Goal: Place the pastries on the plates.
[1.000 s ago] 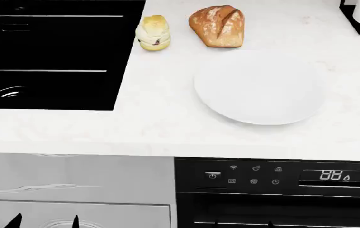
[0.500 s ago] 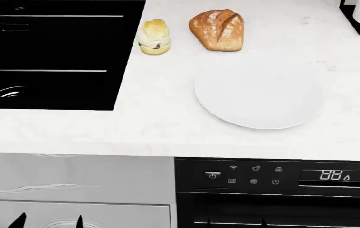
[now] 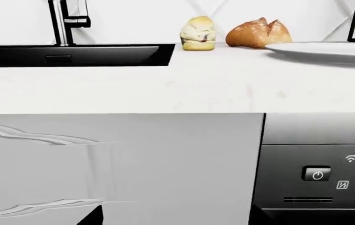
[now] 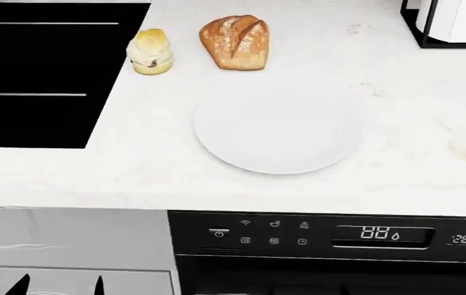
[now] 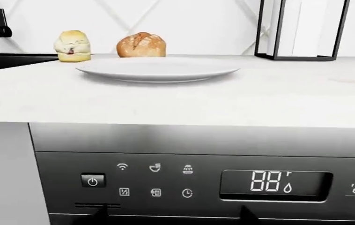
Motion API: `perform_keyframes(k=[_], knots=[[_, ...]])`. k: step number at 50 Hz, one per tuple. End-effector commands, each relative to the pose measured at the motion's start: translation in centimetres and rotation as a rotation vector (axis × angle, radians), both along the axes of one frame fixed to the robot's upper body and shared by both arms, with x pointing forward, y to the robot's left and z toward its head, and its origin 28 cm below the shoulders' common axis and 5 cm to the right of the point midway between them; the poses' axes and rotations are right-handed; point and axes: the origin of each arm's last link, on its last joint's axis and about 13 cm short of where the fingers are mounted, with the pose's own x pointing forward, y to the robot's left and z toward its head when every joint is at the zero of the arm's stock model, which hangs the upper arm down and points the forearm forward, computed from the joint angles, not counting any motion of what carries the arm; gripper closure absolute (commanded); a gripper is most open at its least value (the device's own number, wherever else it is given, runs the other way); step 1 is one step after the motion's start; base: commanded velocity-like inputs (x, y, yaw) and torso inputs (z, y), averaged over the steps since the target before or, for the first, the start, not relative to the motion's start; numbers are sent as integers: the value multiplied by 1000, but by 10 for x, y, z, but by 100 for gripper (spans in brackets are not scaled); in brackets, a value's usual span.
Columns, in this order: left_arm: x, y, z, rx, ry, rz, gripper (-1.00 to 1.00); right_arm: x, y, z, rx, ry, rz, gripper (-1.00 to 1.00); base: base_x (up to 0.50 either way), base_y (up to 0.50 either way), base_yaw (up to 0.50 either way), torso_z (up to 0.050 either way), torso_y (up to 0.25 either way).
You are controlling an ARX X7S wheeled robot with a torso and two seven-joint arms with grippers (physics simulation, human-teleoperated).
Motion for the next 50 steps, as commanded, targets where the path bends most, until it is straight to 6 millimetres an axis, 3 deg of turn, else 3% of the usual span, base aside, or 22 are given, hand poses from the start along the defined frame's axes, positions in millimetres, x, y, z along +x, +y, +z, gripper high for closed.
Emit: perform_keyframes(k=[1,14,50], knots=[[1,-1,1,-5,-4,4,-100,1,1,-1,-88,12,9,-100,227,-156,0,0,0],[-1,-4,3,2,-69,-35,-100,0,0,-1,-78,-3,1,-100,112,-12,0,3,0],[-2,-3,5,33,-97,-50,-100,-2,-1,4,-69,-19,-28,-100,0,0,0,50,0]])
